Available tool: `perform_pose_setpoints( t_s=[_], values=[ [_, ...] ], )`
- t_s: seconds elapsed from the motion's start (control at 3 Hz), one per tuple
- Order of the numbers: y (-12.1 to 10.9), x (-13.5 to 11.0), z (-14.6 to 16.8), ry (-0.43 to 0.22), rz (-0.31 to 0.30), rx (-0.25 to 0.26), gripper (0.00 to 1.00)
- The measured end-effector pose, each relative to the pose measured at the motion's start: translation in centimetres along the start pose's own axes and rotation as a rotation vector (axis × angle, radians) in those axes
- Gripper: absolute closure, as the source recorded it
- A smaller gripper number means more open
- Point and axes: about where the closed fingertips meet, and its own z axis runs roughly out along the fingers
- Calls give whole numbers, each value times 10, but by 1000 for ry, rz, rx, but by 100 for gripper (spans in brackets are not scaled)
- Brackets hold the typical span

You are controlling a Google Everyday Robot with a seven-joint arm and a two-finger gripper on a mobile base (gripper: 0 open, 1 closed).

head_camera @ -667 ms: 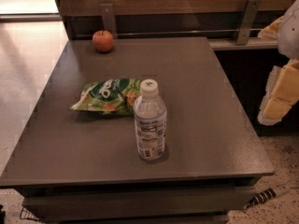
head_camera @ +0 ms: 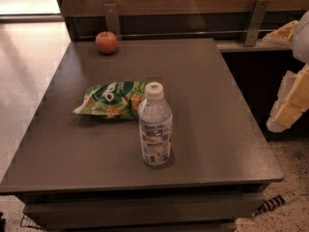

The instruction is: Move blue plastic bottle near apple

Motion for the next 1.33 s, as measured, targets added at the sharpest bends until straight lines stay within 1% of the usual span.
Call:
perform_pose_setpoints(
  t_s=[0.33,0.67,1.0,1.33],
  values=[
    [4,10,29,-193,-26,-33,0],
    [14,-6,65,-443,-67,-95,0],
    [36,-55,81,-799,-57,-205,0],
    [45,-84,72,-993,-26,-262,0]
  ],
)
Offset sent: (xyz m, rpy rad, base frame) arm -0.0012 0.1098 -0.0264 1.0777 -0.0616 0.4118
